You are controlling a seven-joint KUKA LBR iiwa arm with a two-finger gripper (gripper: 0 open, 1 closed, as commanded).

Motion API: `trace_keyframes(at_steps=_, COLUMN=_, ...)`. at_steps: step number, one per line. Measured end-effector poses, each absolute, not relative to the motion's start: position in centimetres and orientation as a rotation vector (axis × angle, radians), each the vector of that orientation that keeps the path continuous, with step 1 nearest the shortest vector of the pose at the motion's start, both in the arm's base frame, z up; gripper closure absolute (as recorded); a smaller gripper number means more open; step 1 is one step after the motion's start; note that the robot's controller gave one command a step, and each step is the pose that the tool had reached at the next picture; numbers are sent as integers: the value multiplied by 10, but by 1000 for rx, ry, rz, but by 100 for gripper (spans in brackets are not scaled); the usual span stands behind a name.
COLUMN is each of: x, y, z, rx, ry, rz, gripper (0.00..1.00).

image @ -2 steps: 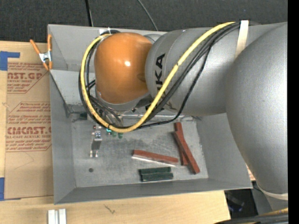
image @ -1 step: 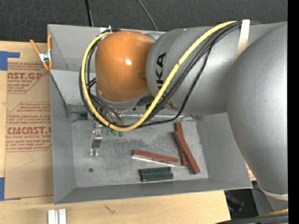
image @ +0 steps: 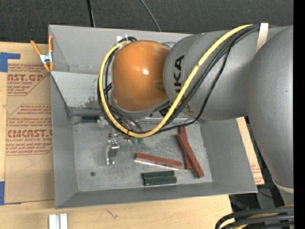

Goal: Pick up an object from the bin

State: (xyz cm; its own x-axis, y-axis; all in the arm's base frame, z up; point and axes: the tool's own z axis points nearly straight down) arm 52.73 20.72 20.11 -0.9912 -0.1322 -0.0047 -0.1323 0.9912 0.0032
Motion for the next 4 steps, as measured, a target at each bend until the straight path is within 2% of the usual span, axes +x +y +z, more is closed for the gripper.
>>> trace_keyframes(at_steps=1, x=484, y=140, z=157, rx=-411, ry=3113, rz=1, gripper=0)
trace_keyframes(at_steps=2, x=508, y=132, z=124, rx=-629, ry=3077, rz=0, gripper=0)
trace_keyframes(at_steps=3, x=507, y=104, z=113, rx=-864, ry=3020, rz=2, gripper=0)
trace_keyframes(at_steps=4, x=507, y=98, z=111, rx=-798, ry=3039, rz=1, gripper=0)
